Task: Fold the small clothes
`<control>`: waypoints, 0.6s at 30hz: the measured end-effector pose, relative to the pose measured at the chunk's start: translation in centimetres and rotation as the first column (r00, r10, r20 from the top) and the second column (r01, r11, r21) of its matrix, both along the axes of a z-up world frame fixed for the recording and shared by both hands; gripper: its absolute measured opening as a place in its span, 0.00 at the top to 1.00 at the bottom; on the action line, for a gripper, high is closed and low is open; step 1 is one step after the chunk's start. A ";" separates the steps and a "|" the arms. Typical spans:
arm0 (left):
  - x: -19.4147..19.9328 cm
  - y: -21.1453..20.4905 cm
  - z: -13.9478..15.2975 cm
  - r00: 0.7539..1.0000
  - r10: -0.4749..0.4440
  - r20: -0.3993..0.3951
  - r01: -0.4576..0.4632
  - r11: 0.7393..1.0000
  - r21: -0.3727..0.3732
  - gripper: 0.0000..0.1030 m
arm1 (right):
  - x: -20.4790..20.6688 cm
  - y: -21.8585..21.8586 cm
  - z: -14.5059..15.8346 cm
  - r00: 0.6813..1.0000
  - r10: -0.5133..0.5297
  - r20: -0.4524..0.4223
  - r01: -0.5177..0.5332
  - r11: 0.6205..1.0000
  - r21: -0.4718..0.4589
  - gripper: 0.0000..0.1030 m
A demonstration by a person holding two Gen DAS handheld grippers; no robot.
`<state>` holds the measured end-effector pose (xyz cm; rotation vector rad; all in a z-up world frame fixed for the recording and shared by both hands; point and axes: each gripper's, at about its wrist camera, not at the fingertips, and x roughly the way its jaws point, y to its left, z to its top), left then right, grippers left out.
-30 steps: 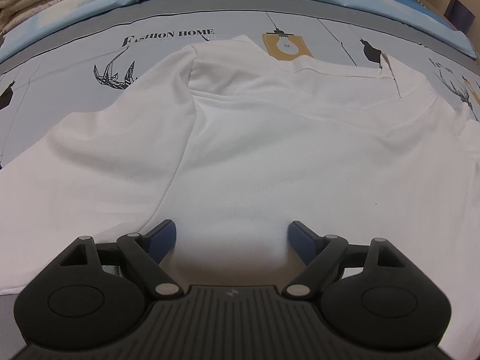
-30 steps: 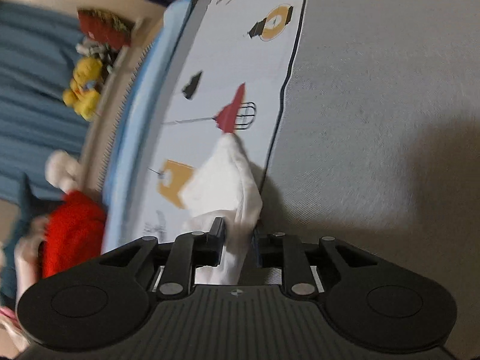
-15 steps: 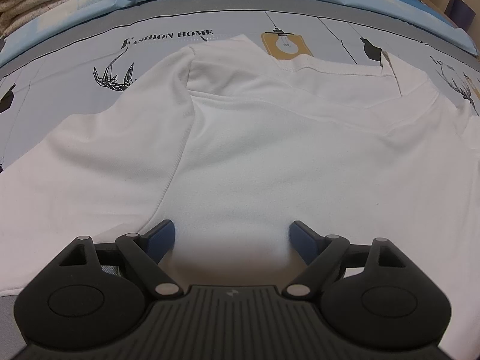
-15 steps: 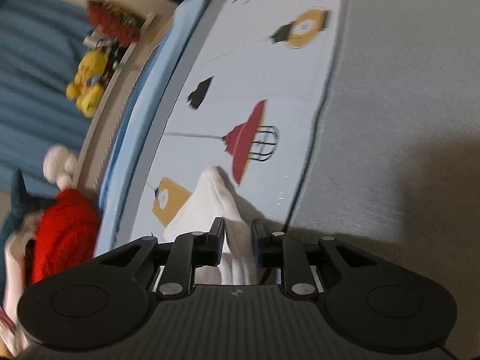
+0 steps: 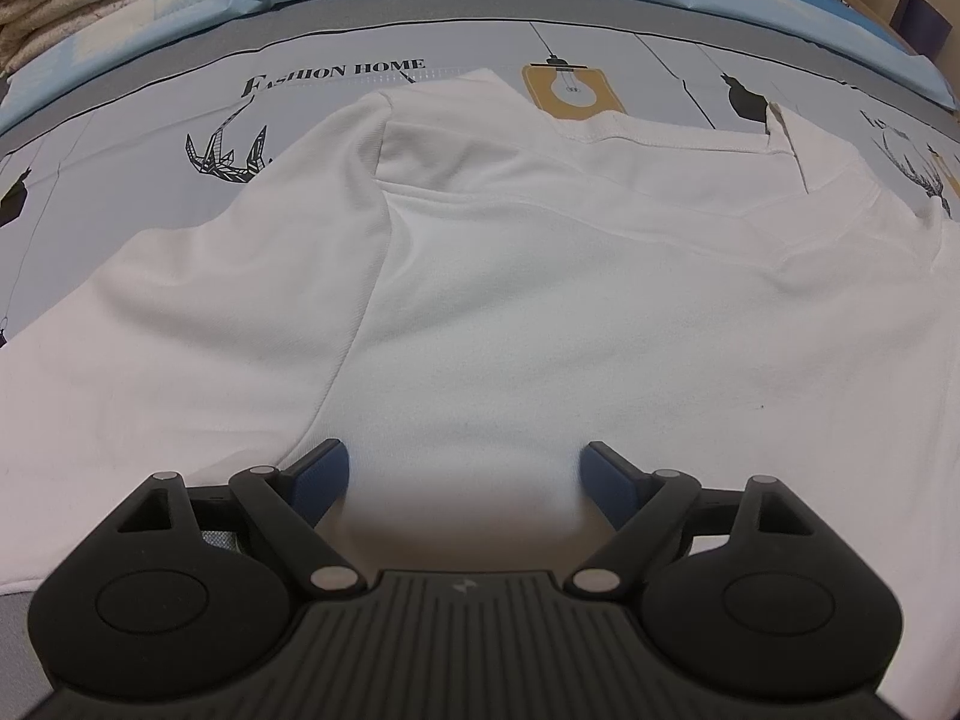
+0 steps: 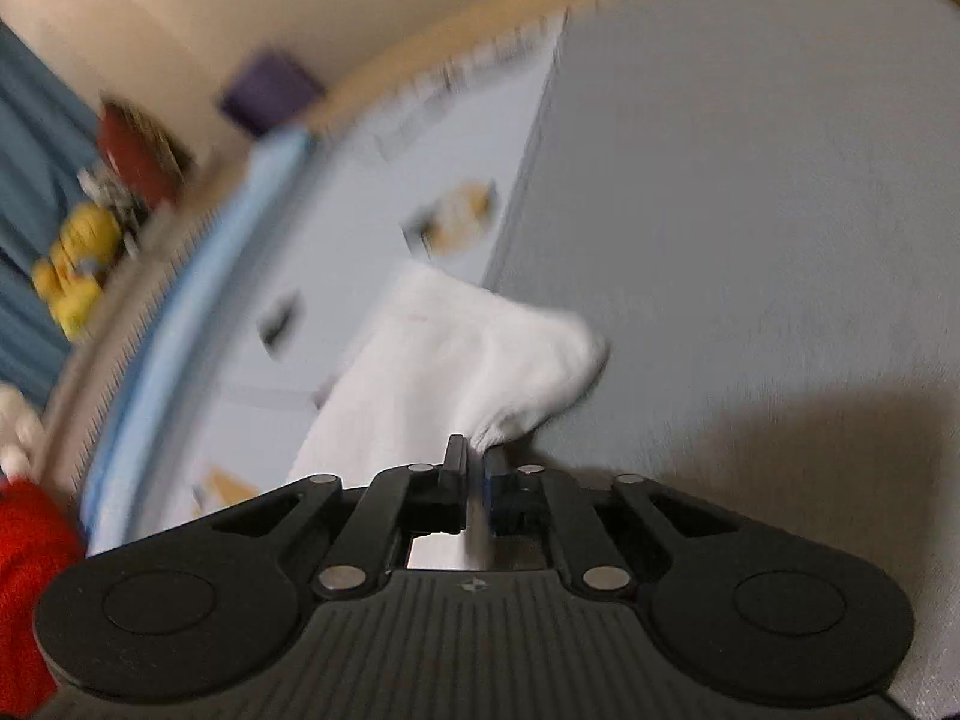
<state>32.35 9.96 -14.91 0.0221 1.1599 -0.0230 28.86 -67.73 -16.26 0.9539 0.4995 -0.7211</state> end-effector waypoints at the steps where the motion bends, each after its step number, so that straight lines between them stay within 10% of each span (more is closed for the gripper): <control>1: 0.0 0.0 0.0 1.000 0.001 0.001 -0.001 1.000 0.000 0.14 | 0.0 0.0 0.2 1.000 0.006 -0.002 -0.006 1.000 -0.028 0.92; 10: -0.4 0.3 0.5 0.999 0.010 0.042 -0.009 1.000 -0.019 0.15 | -0.2 -2.0 0.9 0.995 -0.061 -0.073 0.058 0.997 -0.046 0.92; 18: -3.0 0.6 6.7 0.960 0.051 0.274 -0.034 0.997 -0.066 0.23 | -1.4 4.5 10.0 0.998 0.030 -0.050 -0.044 0.954 -0.298 0.89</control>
